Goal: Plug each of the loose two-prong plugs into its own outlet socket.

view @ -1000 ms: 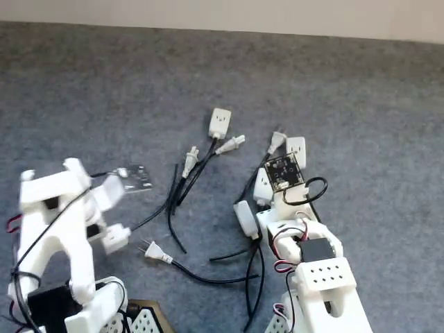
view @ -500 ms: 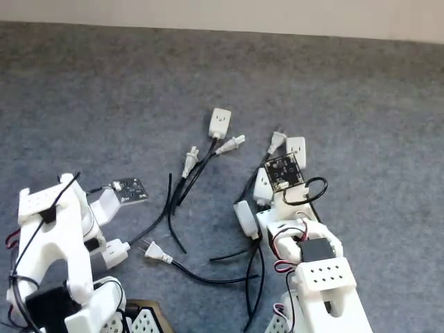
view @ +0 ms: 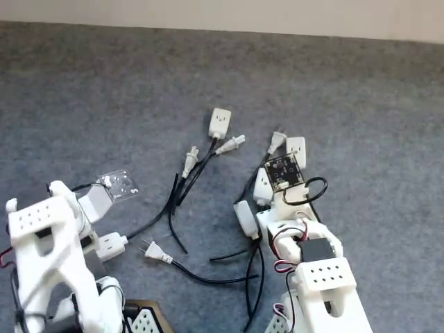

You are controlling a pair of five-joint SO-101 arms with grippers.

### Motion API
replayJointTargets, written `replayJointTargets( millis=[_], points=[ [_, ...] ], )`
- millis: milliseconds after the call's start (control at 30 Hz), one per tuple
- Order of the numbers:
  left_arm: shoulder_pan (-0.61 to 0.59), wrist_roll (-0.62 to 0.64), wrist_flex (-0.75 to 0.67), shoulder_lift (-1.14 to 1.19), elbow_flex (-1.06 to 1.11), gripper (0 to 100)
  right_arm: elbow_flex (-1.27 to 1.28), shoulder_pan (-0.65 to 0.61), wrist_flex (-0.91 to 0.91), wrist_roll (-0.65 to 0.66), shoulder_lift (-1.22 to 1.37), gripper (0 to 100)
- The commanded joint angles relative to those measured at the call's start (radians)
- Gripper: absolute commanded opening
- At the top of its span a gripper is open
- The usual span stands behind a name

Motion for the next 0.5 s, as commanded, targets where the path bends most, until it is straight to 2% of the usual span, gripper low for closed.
replayJointTargets(
  millis=[0, 100, 200, 300, 367, 467],
  points=[
    [0.084, -0.215, 0.135, -0.226, -0.033, 34, -0.004, -0.012, -0.028, -0.002, -0.016, 14.9],
    [0.234, -0.086, 0.236, -0.346, -0.030, 34, -0.004, -0.010, -0.013, 0.000, -0.016, 14.9],
    [0.394, 0.081, 0.264, -0.417, -0.033, 34, -0.015, 0.004, 0.085, 0.037, -0.024, 14.9],
    [0.435, 0.307, 0.176, -0.427, -0.041, 33, -0.044, 0.073, 0.137, 0.038, -0.024, 14.9],
    [0.433, 0.517, 0.084, -0.423, -0.053, 31, -0.068, 0.125, 0.156, 0.040, -0.022, 14.9],
    [0.410, 0.802, 0.031, -0.389, -0.093, 29, -0.085, 0.137, 0.193, 0.037, -0.018, 14.9]
  ],
)
